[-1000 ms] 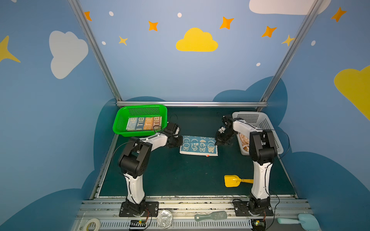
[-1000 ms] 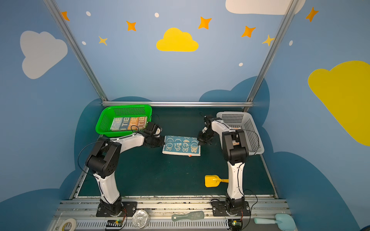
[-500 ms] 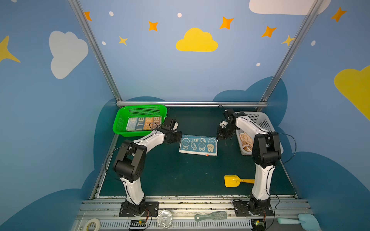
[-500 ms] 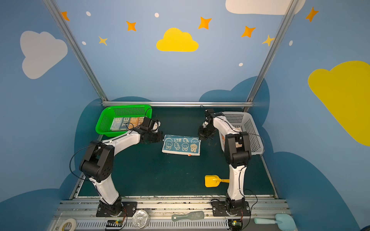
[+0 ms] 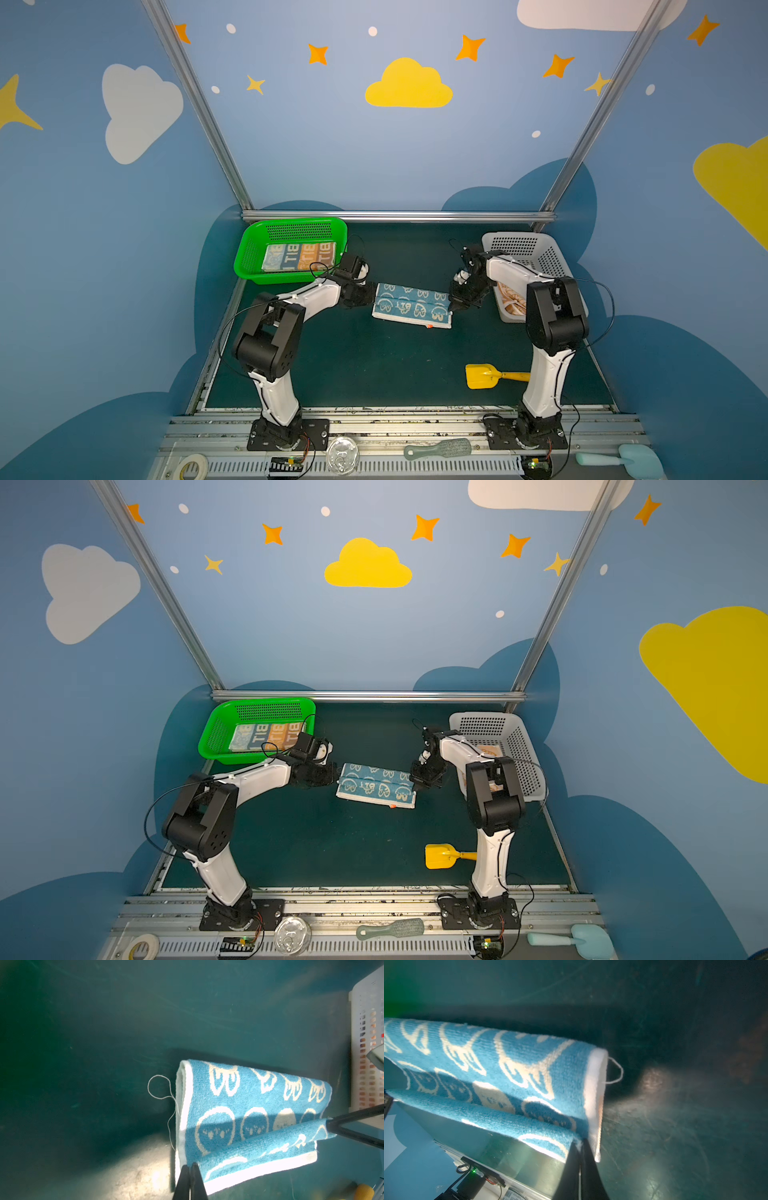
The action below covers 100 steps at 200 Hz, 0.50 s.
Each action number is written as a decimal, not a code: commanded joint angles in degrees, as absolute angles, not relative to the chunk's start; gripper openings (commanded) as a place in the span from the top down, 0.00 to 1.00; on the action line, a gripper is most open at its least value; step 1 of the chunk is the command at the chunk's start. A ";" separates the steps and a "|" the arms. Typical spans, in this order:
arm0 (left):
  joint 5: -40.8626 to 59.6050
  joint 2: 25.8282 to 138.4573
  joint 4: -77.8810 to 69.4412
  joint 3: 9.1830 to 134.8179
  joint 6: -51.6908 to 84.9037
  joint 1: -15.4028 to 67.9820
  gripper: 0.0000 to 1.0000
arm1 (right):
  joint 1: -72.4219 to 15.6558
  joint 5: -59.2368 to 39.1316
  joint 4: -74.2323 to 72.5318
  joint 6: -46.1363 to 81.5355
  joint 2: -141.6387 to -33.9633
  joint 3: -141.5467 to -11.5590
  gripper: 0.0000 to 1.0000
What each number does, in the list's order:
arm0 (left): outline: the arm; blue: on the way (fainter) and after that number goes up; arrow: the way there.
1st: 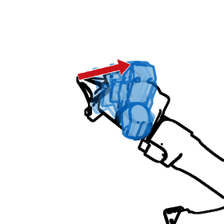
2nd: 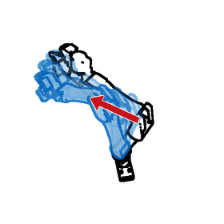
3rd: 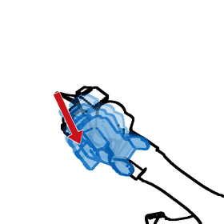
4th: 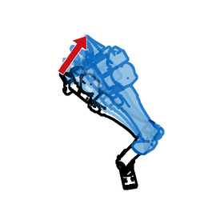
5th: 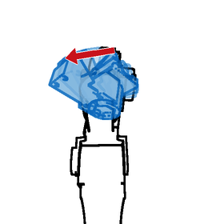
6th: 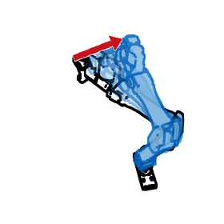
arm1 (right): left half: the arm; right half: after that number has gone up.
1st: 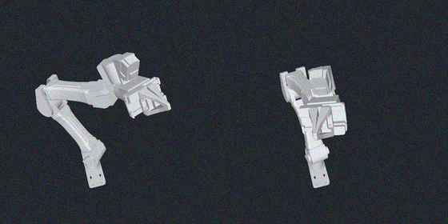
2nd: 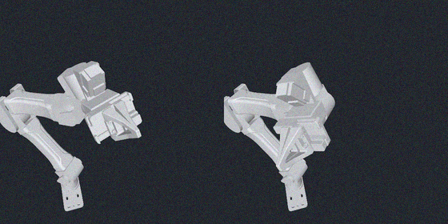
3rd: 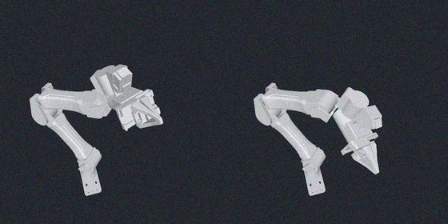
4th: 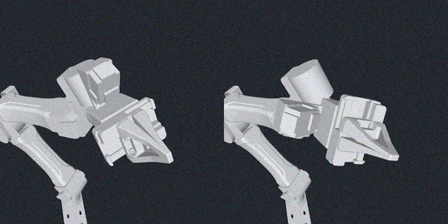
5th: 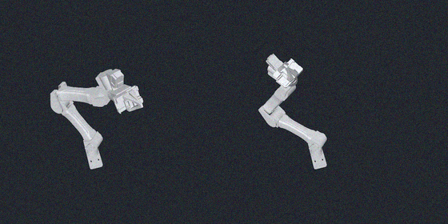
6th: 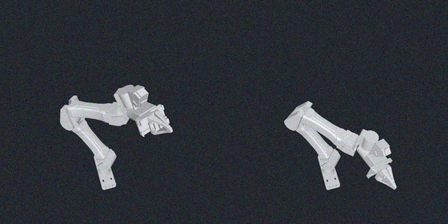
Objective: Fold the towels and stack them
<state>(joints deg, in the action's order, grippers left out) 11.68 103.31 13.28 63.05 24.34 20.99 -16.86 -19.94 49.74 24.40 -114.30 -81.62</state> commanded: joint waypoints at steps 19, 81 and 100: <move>10.56 101.98 13.24 62.05 24.87 20.92 0.97 | -16.50 -17.55 50.34 24.34 -112.71 -81.85 1.00; 9.93 99.44 14.00 62.67 24.80 21.05 0.97 | -16.96 -16.97 52.58 24.33 -107.44 -82.23 1.00; 10.06 99.78 13.32 61.75 25.20 21.18 0.97 | -17.49 -16.91 51.80 24.68 -107.06 -80.36 1.00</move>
<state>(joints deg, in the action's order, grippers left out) 11.57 100.77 13.13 62.17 24.86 21.32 -17.04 -19.03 50.06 24.40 -108.95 -81.62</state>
